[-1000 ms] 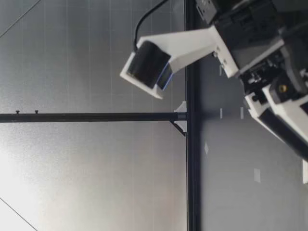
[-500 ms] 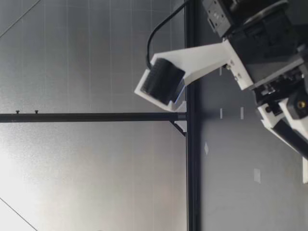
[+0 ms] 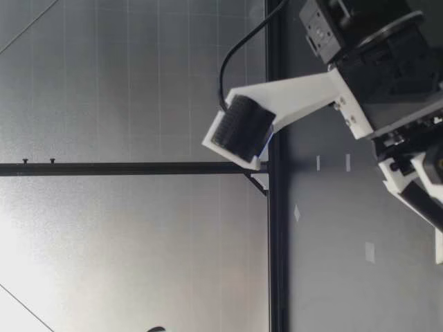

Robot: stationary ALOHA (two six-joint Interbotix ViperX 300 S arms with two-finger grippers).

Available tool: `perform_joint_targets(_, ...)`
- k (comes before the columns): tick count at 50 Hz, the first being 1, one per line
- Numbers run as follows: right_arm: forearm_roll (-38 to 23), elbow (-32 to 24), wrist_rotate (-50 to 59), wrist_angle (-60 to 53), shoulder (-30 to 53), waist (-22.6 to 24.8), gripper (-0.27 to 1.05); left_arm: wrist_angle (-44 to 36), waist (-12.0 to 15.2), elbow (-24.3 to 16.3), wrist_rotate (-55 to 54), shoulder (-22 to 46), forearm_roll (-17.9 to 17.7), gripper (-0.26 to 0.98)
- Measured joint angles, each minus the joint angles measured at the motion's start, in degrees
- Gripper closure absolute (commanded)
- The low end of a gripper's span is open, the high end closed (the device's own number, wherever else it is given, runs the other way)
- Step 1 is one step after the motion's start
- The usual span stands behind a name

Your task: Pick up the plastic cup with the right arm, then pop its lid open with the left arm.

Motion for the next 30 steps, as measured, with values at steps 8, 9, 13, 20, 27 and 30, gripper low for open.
perform_joint_targets(8, 0.0, 0.1, 0.0, 0.3, 0.1, -0.1, 0.14, 0.0, 0.0, 0.0, 0.0, -0.1, 0.1, 0.82)
perform_joint_targets(9, 0.0, 0.0, 0.0, 0.3, 0.1, -0.1, 0.14, -0.1, 0.0, 0.0, 0.0, -0.1, 0.0, 0.82)
perform_joint_targets(13, -0.1, 0.0, 0.0, 0.3, 0.1, 0.0, 0.14, -0.1, 0.0, 0.0, 0.0, 0.0, 0.1, 0.82)
perform_joint_targets(20, -0.1, -0.2, 0.0, 0.3, 0.3, 0.0, 0.14, -0.1, 0.0, 0.2, 0.0, 0.0, 0.0, 0.82)
perform_joint_targets(27, -0.4, -0.6, 0.0, 0.3, 0.5, 0.0, 0.14, -0.1, 0.0, 0.3, 0.0, 0.0, 0.1, 0.82)
perform_joint_targets(30, -0.5, -0.7, 0.0, 0.3, 0.5, 0.0, 0.14, -0.1, 0.0, 0.3, 0.0, -0.1, 0.0, 0.82)
